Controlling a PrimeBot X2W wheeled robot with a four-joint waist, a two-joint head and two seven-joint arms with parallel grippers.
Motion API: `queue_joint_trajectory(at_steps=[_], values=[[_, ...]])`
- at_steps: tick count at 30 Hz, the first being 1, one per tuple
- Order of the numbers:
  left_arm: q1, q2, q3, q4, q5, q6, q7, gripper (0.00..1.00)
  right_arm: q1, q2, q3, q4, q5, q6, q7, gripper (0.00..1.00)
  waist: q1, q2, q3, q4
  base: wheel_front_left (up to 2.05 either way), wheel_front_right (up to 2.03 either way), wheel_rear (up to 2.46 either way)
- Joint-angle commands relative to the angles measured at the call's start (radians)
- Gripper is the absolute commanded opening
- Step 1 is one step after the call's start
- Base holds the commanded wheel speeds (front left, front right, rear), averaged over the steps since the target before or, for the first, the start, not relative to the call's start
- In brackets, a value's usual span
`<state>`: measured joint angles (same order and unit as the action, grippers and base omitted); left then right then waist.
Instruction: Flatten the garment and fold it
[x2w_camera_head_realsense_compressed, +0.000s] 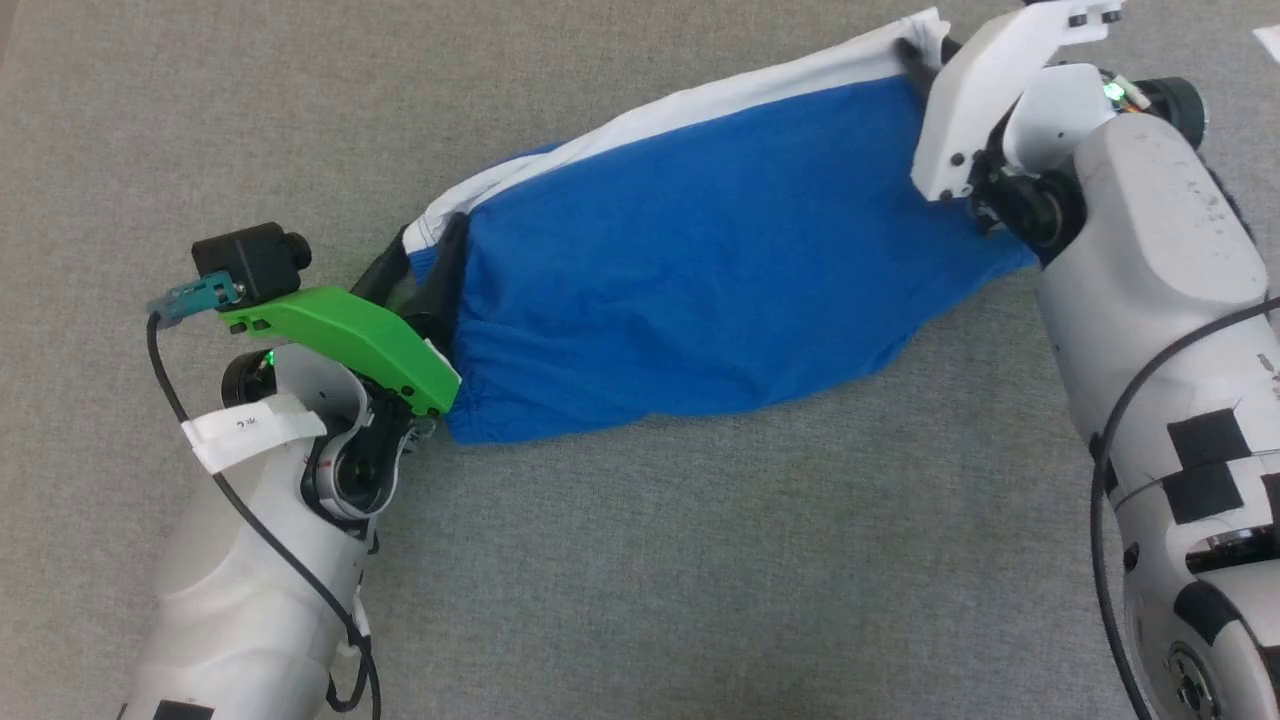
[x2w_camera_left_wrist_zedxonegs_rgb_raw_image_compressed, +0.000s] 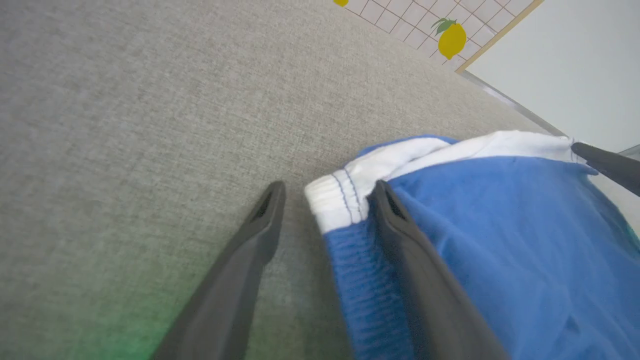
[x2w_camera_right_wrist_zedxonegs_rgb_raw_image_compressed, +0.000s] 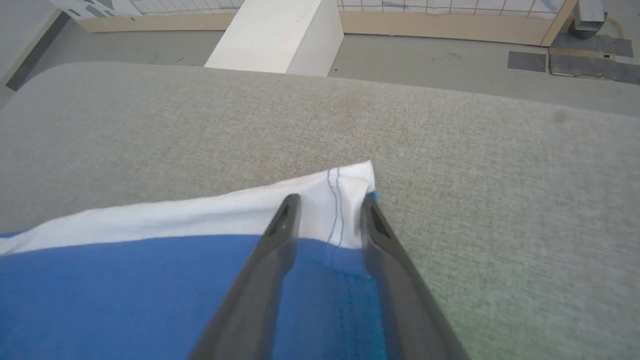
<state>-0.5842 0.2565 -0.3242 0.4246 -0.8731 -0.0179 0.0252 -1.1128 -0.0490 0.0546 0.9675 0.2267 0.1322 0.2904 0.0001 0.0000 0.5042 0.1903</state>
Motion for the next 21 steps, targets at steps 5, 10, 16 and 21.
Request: queue_joint_trajectory(at_steps=[5,10,16,21], values=[[0.031,0.027,0.014,0.015,0.002,0.027,-0.007,1.00,-0.018,-0.001,0.049,0.016,0.050,-0.002,-0.062,1.00,-0.0001,0.0000,-0.065,-0.020,0.00,0.00,0.00],[0.085,0.073,0.020,-0.048,0.059,0.068,-0.071,1.00,0.009,-0.006,0.044,0.037,-0.022,-0.002,-0.070,1.00,-0.0001,0.0000,-0.144,-0.035,0.00,0.00,0.00],[0.177,0.139,-0.029,-0.163,0.269,0.143,-0.250,1.00,0.072,-0.026,0.049,0.061,-0.146,-0.002,0.044,1.00,-0.0001,0.0000,-0.206,-0.043,0.00,0.00,0.00],[0.259,0.123,-0.028,-0.238,0.363,0.182,-0.284,1.00,0.136,-0.024,0.028,0.043,-0.202,-0.002,0.124,1.00,-0.0001,0.0000,-0.215,-0.035,0.00,0.00,0.00]])
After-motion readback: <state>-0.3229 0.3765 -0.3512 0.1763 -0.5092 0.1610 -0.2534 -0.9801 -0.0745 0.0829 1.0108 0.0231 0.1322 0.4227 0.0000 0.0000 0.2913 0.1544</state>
